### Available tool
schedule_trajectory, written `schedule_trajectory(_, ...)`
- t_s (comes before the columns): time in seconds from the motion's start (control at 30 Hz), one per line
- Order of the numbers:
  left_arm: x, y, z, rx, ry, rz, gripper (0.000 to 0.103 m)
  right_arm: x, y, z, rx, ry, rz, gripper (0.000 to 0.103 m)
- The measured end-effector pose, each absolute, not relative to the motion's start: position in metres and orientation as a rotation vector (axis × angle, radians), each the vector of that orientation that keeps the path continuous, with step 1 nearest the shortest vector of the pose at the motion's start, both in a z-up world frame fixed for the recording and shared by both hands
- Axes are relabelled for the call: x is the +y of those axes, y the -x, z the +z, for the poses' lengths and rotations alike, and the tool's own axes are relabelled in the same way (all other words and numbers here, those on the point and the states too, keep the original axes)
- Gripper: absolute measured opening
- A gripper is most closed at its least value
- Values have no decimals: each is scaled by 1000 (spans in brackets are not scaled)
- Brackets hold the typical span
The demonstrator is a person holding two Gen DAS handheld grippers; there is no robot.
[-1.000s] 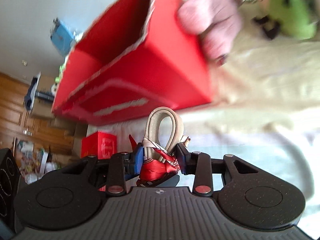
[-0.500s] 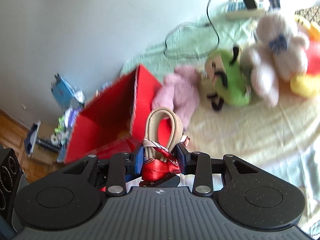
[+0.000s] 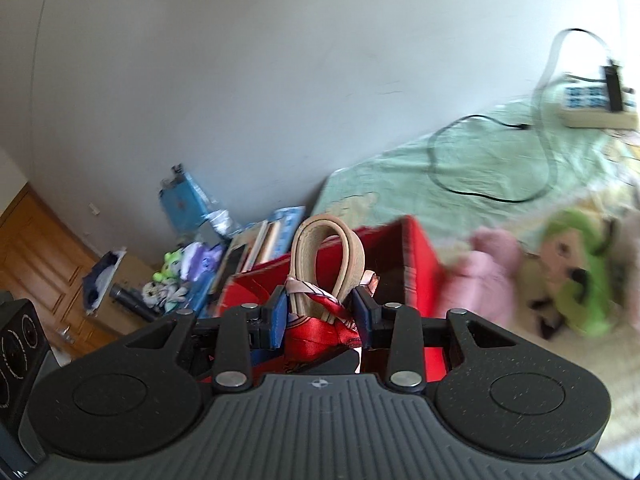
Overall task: Organize objects
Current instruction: 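Lift the strap with the right gripper and carry it over the red box, then lower the strap into the red box beside the gourd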
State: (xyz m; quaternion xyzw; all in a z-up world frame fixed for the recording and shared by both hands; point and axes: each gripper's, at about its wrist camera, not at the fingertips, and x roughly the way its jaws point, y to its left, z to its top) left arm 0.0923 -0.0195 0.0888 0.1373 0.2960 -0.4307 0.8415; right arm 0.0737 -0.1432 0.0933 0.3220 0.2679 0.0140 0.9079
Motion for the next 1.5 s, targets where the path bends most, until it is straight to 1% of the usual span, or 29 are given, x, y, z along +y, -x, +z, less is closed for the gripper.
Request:
schedule_trajectory(0.13, -1, -120, 87, 627, -269, -844, 36, -121, -113, 90, 595, -634, 83, 38)
schedule_trajectory(0.23, 16, -141, 80, 661, -241, -803, 36, -105, -139, 81, 650, -615, 108, 38)
schedule_trajectory(0.4, 38, -168, 53, 736, -217, -745, 36, -78, -170, 61, 738, -570, 126, 37)
schedule_trajectory(0.63, 47, -193, 21, 825, -238, -710, 36, -63, -200, 37, 849, -506, 113, 37)
schedule_trajectory(0.93, 48, -209, -5, 943, -220, -733, 36, -56, -219, 14, 979, -432, 85, 37)
schedule_trajectory(1.07, 47, -215, -14, 981, -219, -730, 35, -53, -226, 6, 1005, -405, 68, 37)
schedule_trajectory(1.27, 48, -222, -16, 986, -227, -720, 34, -56, -231, 2, 1037, -431, 52, 36)
schedule_trajectory(1.33, 46, -222, -16, 980, -243, -713, 37, -55, -232, 0, 1050, -431, 49, 36)
schedule_trajectory(1.43, 47, -224, -17, 985, -235, -721, 38, -58, -233, -3, 1065, -460, 42, 37)
schedule_trajectory(1.5, 48, -226, -18, 992, -226, -728, 40, -63, -232, -4, 1067, -497, 52, 37)
